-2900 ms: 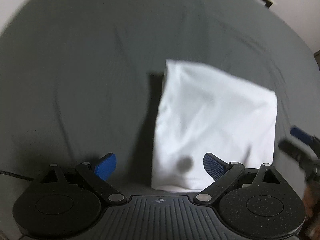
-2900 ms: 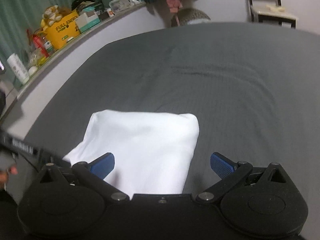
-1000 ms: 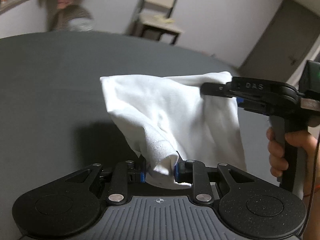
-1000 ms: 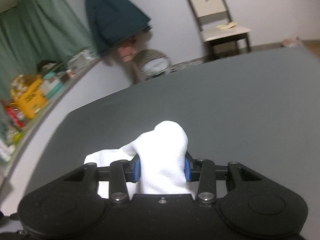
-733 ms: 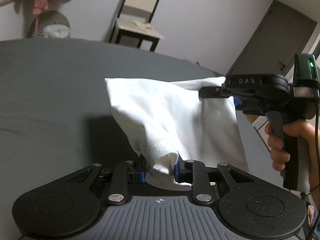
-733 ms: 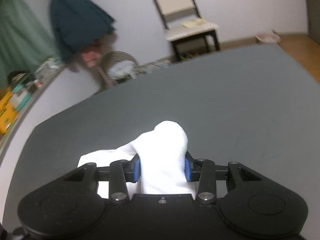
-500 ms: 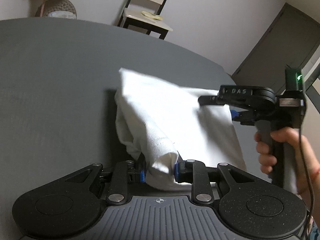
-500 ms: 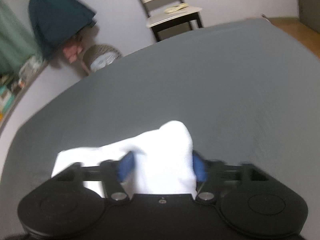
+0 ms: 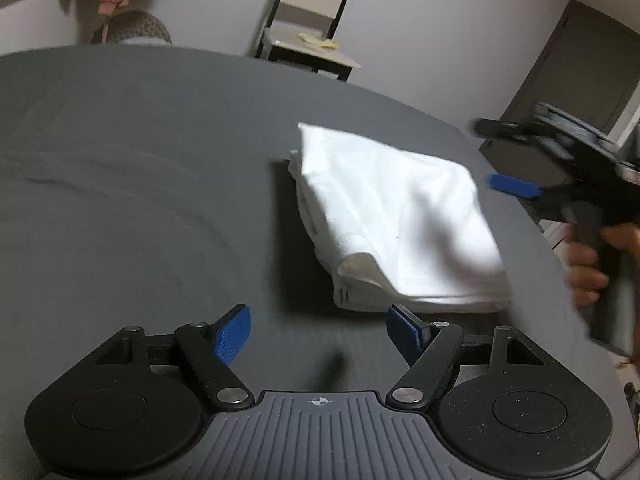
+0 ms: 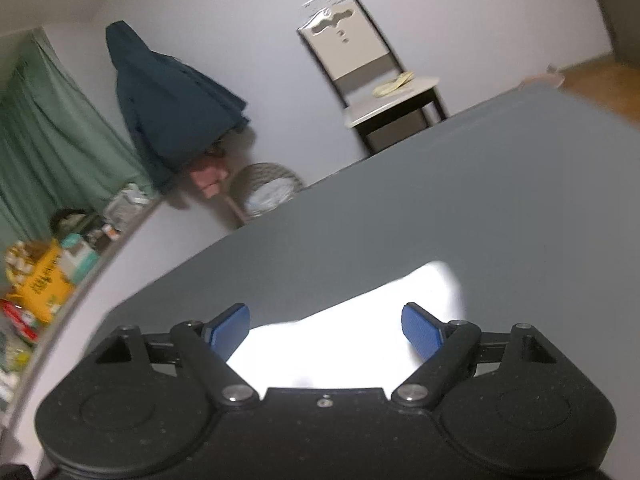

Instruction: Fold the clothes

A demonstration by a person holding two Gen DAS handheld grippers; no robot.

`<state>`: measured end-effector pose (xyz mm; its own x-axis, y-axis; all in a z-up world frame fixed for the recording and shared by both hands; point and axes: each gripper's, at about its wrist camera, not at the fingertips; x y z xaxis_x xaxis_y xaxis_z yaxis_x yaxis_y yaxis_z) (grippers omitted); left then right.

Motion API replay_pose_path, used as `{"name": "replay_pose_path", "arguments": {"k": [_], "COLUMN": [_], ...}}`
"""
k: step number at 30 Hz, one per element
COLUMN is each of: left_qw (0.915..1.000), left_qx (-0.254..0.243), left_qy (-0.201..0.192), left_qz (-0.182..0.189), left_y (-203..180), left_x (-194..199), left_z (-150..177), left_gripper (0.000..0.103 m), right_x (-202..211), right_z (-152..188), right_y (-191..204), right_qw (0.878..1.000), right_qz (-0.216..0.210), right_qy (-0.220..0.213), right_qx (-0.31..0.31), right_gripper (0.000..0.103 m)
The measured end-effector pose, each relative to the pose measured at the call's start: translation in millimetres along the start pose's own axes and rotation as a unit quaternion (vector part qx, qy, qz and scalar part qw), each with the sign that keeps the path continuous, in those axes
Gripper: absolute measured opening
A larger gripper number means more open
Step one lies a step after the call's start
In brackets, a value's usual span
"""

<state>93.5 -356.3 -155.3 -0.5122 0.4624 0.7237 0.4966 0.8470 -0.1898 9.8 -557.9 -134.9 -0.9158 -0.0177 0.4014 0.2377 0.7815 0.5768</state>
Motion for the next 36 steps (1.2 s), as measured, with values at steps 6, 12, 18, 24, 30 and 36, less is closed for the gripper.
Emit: {"name": "replay_pose_path", "arguments": {"k": [6, 12, 18, 24, 30, 36], "left_qw": [0.9985, 0.9944, 0.996, 0.9938, 0.9933, 0.9906], "left_qx": [-0.05, -0.095, -0.076, -0.1, -0.089, -0.08], "left_qy": [-0.012, -0.038, -0.031, -0.038, -0.063, -0.108], "left_qz": [0.017, 0.028, 0.035, 0.031, 0.039, 0.026], "left_y": [15.6, 22.7, 25.1, 33.8, 44.3, 48.6], "left_x": [58.7, 100.7, 109.5, 133.7, 162.6, 181.4], "left_z": [-2.1, -8.3, -11.4, -20.7, -24.7, -11.8], "left_gripper": [0.075, 0.075, 0.075, 0.075, 0.076, 0.101], "right_x": [-59.4, -61.8, -69.1, -4.4, 69.0, 118.5], "right_z": [26.5, 48.5, 87.2, 90.3, 120.7, 152.4], "right_y": [34.2, 73.4, 89.9, 118.0, 169.5, 204.1], "right_qw": [0.983, 0.982, 0.969, 0.988, 0.972, 0.96], "right_qz": [0.135, 0.118, 0.165, 0.137, 0.2, 0.247], "right_qy": [0.064, 0.072, 0.093, -0.014, -0.044, -0.051], "right_qx": [0.105, 0.128, 0.159, 0.063, 0.115, 0.122], "right_gripper": [0.086, 0.089, 0.092, 0.101, 0.103, 0.103]}}
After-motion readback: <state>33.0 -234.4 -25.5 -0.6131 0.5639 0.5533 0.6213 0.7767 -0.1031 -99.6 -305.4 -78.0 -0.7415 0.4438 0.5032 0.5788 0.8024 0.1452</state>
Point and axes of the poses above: each gripper's, at about its wrist camera, not at the fingertips, and x roughly against the way its jaws point, y to its left, z to its underside, and after that the axes turned 12 degrees about -z, right-handed
